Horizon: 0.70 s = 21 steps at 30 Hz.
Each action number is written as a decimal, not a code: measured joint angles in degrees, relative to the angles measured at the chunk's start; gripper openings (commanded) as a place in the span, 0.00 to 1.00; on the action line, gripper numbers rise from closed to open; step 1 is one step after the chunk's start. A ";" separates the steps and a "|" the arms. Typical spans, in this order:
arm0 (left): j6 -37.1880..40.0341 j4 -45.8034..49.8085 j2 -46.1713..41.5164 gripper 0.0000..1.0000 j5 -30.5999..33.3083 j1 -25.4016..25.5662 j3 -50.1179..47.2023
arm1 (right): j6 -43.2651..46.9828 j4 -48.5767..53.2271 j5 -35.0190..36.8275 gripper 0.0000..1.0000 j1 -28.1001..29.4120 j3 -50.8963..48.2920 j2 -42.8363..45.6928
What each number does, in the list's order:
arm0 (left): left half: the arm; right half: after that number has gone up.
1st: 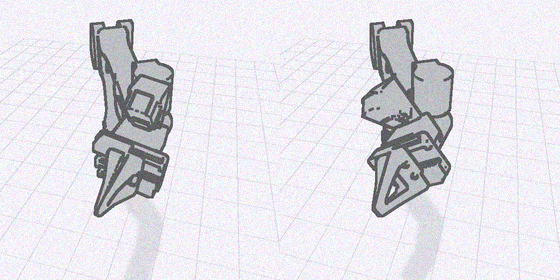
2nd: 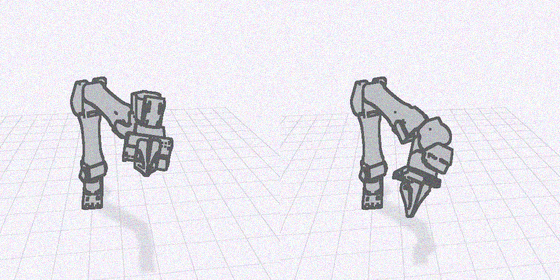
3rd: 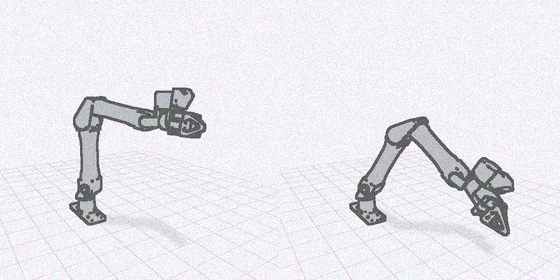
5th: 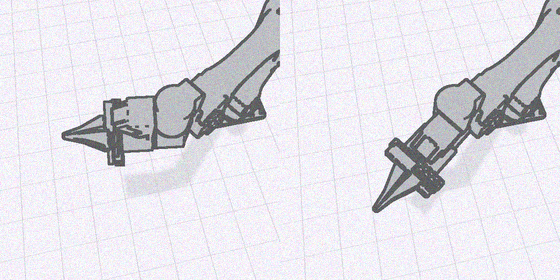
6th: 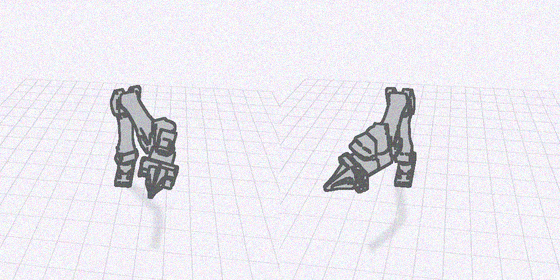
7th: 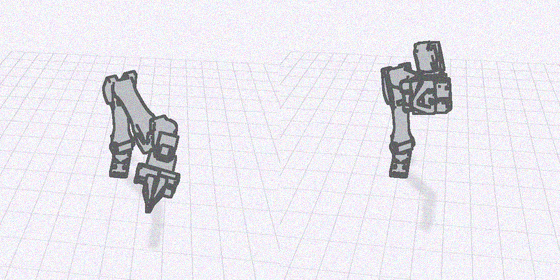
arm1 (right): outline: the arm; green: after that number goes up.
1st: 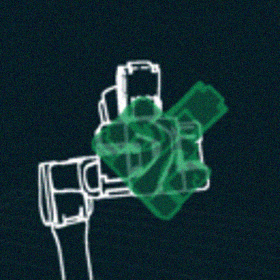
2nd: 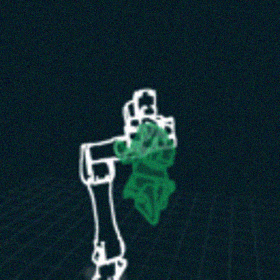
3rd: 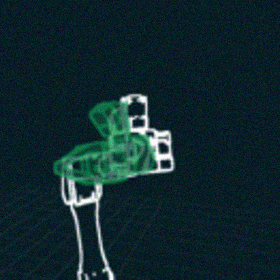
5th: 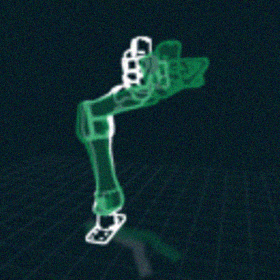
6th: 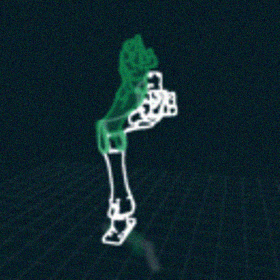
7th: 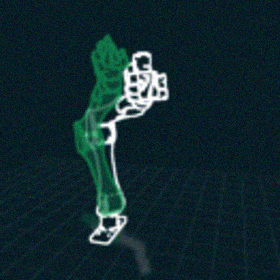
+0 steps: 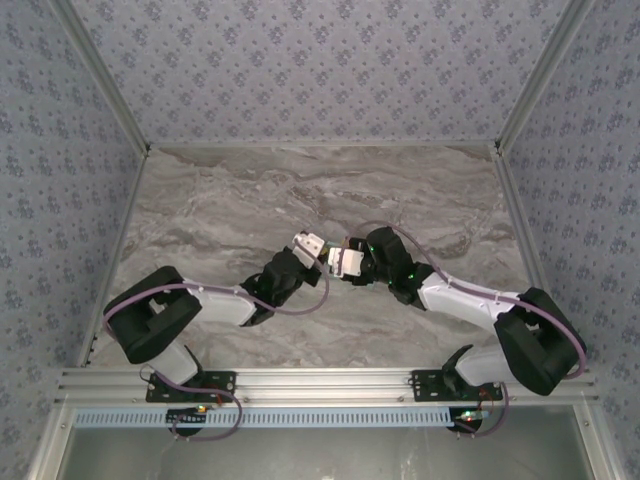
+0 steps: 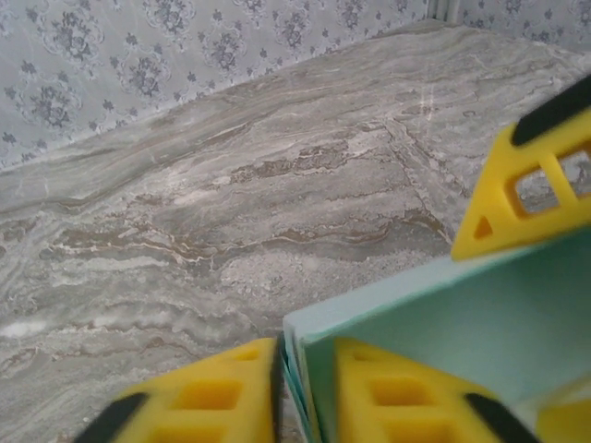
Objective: Fold the paper box
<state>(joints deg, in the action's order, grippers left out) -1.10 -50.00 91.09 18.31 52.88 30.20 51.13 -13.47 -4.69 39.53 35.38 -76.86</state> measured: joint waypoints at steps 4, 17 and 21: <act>-0.20 -0.96 -1.73 0.83 -2.51 -0.07 -2.38 | 0.22 -2.21 1.05 0.47 -0.02 -0.37 -0.83; -16.35 12.74 -18.75 0.99 -8.41 -11.15 -3.17 | -1.05 -10.86 1.92 0.47 -1.27 -2.86 -2.38; -22.73 23.37 -16.70 0.97 -11.61 -15.13 5.97 | -1.05 -12.13 1.53 0.47 -1.31 -2.89 -3.10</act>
<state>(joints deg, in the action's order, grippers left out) -23.83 -26.63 74.39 6.70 37.76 36.16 50.09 -25.61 -3.16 38.22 32.49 -79.96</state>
